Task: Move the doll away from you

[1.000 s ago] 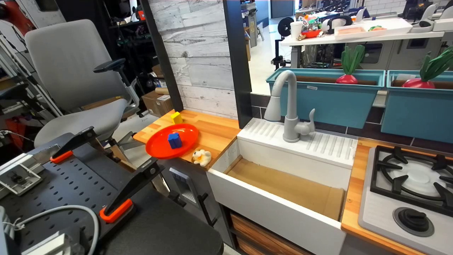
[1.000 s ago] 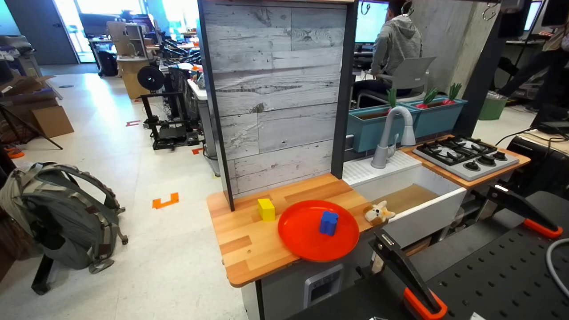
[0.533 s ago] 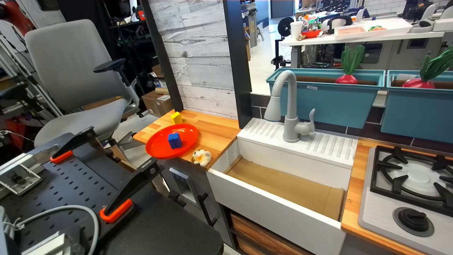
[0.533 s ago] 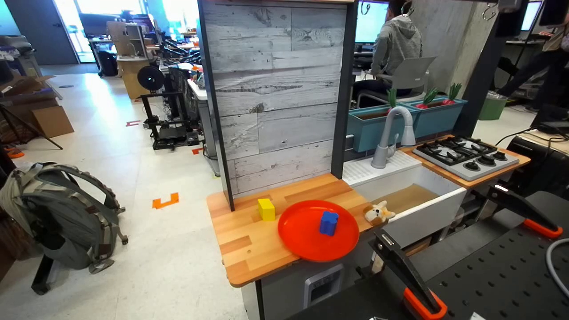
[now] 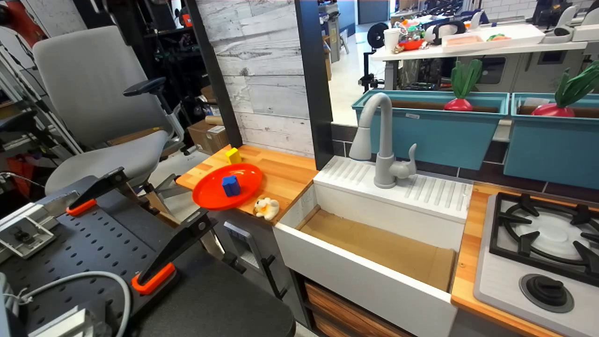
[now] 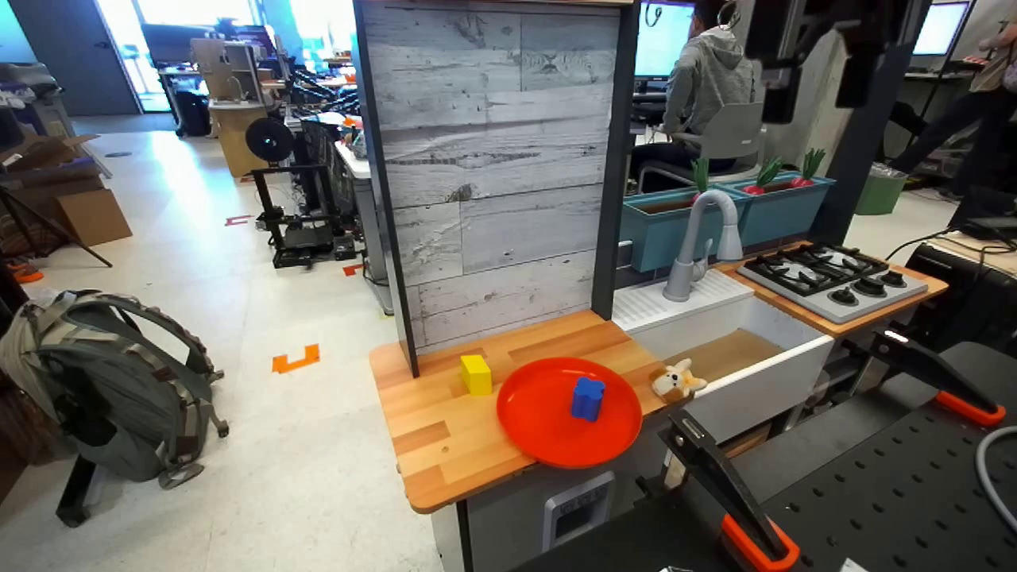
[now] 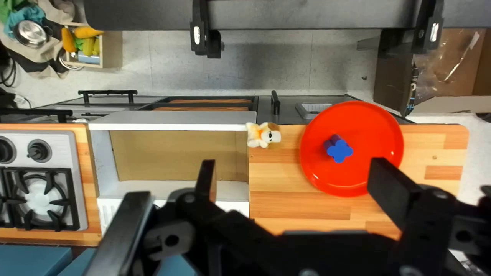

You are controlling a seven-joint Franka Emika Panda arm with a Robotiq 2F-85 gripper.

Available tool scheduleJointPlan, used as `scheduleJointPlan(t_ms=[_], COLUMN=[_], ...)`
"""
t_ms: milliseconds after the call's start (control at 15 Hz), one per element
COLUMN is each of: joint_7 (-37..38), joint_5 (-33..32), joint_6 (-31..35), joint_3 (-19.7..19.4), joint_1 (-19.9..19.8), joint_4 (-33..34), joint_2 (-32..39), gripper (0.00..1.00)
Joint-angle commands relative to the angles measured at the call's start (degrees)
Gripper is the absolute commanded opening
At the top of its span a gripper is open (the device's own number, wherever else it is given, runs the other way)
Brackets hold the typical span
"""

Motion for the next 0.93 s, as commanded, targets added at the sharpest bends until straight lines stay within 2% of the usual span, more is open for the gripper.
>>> scheduleJointPlan(t_ms=[0,267,467,733,867], joint_7=[0.74,3.78,1.55,1.90,1.08], joint_5=[0.41,-1.80,1.08,1.34,2.33], joint_6=[6.72,16.80,19.53,22.25,20.98], joint_3=[-0.32,-1.63,-2.51,-4.08,-3.83], joint_1=[0.27,-0.01,-0.58,-0.94,-1.61], joint_4=[3.53,6.24,9.80,14.57,17.66], joint_2=[9.52,20.90,29.36,38.80,43.05], gripper=[1.00,1.00,1.00,1.00,1.00])
